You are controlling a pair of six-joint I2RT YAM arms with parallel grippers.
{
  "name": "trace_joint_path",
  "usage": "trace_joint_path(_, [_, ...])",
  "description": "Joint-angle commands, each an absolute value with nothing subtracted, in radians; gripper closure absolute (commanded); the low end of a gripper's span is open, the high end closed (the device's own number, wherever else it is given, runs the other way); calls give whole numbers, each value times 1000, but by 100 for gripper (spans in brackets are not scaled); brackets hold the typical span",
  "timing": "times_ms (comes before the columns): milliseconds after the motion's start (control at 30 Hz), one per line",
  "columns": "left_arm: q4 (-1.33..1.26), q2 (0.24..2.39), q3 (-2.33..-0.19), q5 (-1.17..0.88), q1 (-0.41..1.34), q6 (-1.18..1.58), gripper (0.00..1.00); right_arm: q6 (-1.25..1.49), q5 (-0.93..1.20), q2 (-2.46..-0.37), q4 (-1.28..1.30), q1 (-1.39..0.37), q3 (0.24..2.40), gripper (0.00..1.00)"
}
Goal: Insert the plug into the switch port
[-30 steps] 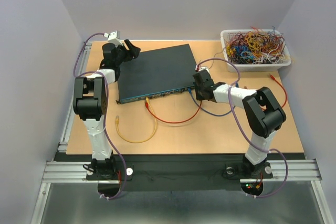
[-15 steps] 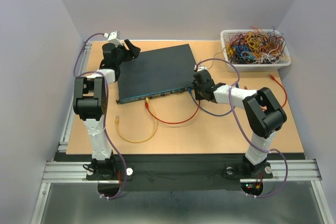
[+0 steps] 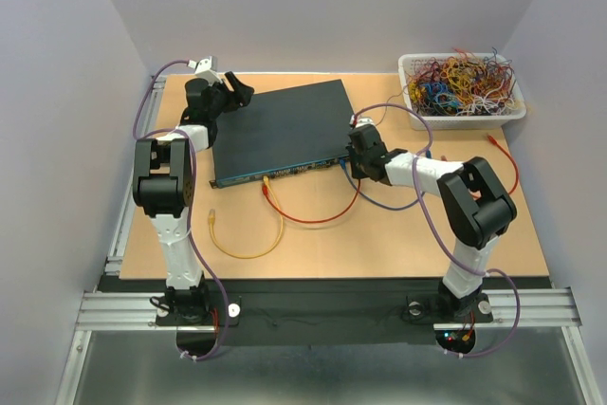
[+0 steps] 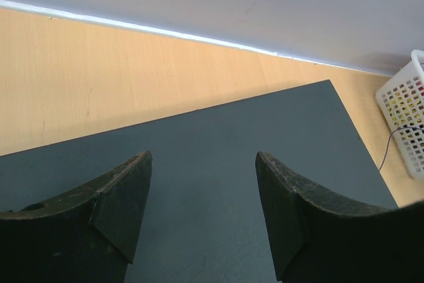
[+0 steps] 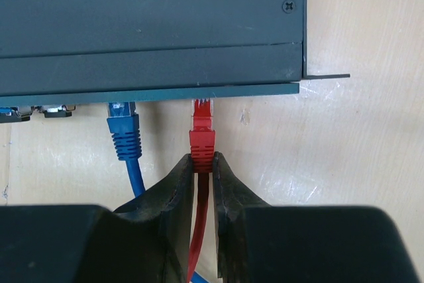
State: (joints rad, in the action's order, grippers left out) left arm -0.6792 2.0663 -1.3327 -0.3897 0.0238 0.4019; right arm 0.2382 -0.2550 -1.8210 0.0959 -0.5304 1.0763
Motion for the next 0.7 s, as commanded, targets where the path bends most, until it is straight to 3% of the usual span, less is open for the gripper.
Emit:
trace_joint_path(0, [-716, 2059, -1350, -406, 15, 400, 25, 232, -282, -1841, 43, -528, 1140, 100])
trace_joint_path(400, [-715, 2060, -1351, -408, 14, 402, 25, 253, -402, -1850, 43, -526, 1131, 100])
trace_joint_path(667, [-715, 2059, -1350, -408, 14, 402, 25, 267, -371, -1861, 44, -525, 1146, 100])
